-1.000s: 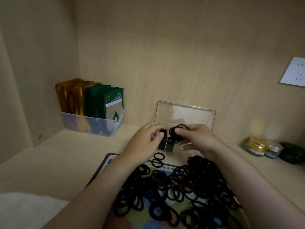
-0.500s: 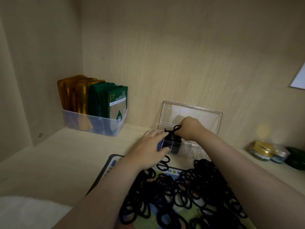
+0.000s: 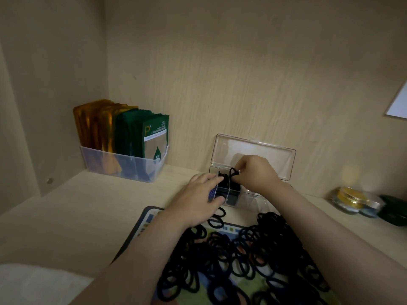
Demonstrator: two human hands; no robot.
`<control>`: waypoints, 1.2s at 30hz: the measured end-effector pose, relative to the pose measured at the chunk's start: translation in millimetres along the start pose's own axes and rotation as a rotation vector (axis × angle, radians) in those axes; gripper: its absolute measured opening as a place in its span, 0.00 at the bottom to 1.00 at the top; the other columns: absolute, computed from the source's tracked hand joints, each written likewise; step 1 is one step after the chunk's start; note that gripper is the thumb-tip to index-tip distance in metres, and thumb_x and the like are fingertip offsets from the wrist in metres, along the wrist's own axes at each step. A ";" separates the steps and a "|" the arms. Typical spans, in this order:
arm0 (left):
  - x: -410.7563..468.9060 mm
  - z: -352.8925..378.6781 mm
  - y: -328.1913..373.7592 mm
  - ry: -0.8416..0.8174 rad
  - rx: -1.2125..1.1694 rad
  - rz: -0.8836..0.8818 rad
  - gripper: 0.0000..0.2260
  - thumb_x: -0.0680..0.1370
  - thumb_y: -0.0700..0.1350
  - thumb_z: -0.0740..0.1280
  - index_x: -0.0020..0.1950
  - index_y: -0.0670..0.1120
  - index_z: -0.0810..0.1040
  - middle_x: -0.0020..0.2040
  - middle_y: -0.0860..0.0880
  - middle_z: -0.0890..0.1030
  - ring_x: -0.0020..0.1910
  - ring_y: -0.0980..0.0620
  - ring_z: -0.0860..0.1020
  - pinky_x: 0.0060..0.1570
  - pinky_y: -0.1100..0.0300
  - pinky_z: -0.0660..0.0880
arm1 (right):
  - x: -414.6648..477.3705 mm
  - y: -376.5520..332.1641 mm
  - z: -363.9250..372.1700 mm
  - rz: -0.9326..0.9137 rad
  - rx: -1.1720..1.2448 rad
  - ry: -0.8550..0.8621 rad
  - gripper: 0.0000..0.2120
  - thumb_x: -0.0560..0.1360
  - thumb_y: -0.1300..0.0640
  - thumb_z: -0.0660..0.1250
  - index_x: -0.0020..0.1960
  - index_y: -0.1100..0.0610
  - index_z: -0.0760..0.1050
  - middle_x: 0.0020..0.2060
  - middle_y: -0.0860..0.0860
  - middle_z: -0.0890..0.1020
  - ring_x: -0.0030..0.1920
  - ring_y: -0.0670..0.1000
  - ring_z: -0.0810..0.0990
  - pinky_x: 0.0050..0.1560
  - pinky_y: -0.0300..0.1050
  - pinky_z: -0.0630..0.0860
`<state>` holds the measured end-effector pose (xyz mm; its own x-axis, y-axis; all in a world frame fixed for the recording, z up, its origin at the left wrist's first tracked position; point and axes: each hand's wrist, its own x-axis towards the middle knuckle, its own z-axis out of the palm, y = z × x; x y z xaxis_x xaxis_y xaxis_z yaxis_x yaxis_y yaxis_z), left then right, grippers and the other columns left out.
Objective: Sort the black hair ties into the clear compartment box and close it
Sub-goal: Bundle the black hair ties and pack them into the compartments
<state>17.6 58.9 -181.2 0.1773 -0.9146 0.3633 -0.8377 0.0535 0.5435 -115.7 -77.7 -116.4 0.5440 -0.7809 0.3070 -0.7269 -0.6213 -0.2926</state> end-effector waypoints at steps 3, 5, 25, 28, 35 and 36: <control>-0.3 -0.2 1.7 -0.002 0.003 -0.003 0.26 0.80 0.56 0.63 0.78 0.58 0.61 0.76 0.59 0.62 0.75 0.59 0.56 0.72 0.58 0.58 | -8.4 0.0 1.5 -0.044 -0.121 0.054 0.06 0.73 0.50 0.72 0.49 0.47 0.83 0.46 0.44 0.83 0.48 0.48 0.81 0.43 0.41 0.74; -1.1 -0.4 2.6 0.001 0.001 -0.005 0.26 0.80 0.56 0.63 0.78 0.58 0.61 0.76 0.59 0.62 0.75 0.60 0.56 0.73 0.58 0.58 | -9.4 -2.7 3.5 -0.090 -0.204 0.054 0.06 0.75 0.50 0.69 0.48 0.48 0.85 0.45 0.46 0.84 0.48 0.50 0.81 0.43 0.42 0.74; -2.0 -2.7 0.8 0.004 0.018 0.003 0.25 0.80 0.55 0.63 0.77 0.57 0.63 0.75 0.59 0.65 0.74 0.60 0.58 0.71 0.61 0.58 | -24.9 -6.3 -16.1 -0.213 -0.231 -0.245 0.16 0.76 0.52 0.56 0.44 0.49 0.83 0.46 0.53 0.84 0.52 0.56 0.78 0.61 0.53 0.71; -3.4 -4.2 2.7 0.001 0.030 0.007 0.25 0.80 0.55 0.63 0.77 0.57 0.63 0.75 0.59 0.65 0.74 0.60 0.58 0.71 0.60 0.58 | -25.9 -6.1 -15.6 -0.191 -0.317 -0.294 0.17 0.73 0.46 0.50 0.29 0.49 0.67 0.36 0.52 0.76 0.49 0.56 0.73 0.62 0.56 0.68; -6.0 -18.9 8.3 0.119 0.059 0.045 0.15 0.80 0.50 0.64 0.67 0.57 0.74 0.61 0.58 0.72 0.64 0.59 0.66 0.61 0.64 0.65 | -35.2 -6.7 -29.3 -0.246 -0.042 -0.068 0.15 0.77 0.59 0.61 0.57 0.53 0.83 0.57 0.48 0.83 0.57 0.49 0.79 0.62 0.47 0.74; -7.0 -22.5 9.0 0.137 0.062 0.038 0.12 0.80 0.48 0.64 0.62 0.57 0.77 0.57 0.58 0.72 0.59 0.60 0.68 0.55 0.65 0.67 | -40.1 -9.4 -31.0 -0.260 0.029 -0.036 0.14 0.76 0.61 0.62 0.56 0.52 0.83 0.54 0.47 0.83 0.53 0.46 0.80 0.58 0.43 0.75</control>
<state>20.4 74.7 -161.8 0.2098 -0.8492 0.4846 -0.8749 0.0581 0.4808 -143.7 -38.5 -98.0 0.7257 -0.5962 0.3433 -0.5487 -0.8026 -0.2340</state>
